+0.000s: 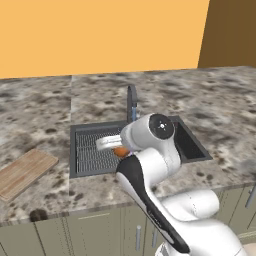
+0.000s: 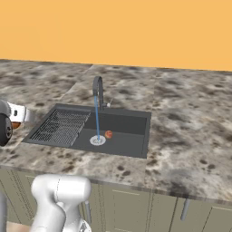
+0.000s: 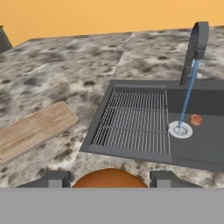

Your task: Pick the tangerine, peach from the sink and place them on the cutting board to airdry. Then turn off the sink faucet.

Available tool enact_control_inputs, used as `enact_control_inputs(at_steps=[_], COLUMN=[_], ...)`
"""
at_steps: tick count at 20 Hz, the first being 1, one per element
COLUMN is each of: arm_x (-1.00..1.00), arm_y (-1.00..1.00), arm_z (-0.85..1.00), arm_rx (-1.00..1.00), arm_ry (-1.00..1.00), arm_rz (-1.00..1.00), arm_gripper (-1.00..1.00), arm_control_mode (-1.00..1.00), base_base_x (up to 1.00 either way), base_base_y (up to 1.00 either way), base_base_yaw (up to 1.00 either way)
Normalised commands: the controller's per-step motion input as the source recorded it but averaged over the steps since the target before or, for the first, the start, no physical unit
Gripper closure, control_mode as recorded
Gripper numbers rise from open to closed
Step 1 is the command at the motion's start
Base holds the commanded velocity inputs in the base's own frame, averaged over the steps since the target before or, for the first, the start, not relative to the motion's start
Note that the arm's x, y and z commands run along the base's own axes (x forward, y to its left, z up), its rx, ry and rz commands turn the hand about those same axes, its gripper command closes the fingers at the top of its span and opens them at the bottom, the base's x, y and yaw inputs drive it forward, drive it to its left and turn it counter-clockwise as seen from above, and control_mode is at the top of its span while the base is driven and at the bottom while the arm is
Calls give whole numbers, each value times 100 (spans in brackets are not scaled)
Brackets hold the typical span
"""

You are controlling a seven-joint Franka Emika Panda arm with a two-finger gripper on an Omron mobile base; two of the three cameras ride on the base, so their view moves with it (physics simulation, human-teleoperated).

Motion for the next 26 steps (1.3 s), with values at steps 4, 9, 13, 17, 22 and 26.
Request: enact_control_inputs(at_steps=[4, 9, 13, 17, 22, 26], arm_x=[14, 1, 3, 25, 34, 26], arm_y=[52, 70, 59, 52, 50, 38], arm_z=[0, 0, -11, -21, -14, -5], arm_rx=[6, -2, -2, -1, -1, -3], arm_ry=[23, 1, 0, 0, 0, 0], arm_rz=[15, 10, 8, 7, 7, 1], arm_gripper=[100, 100, 100, 100, 100, 100], arm_control_mode=[-100, -100, -100, -100, -100, -100], base_base_x=[0, 0, 0, 0, 0, 0], base_base_y=[0, 0, 0, 0, 0, 0], base_base_yaw=[0, 0, 0, 0, 0, 0])
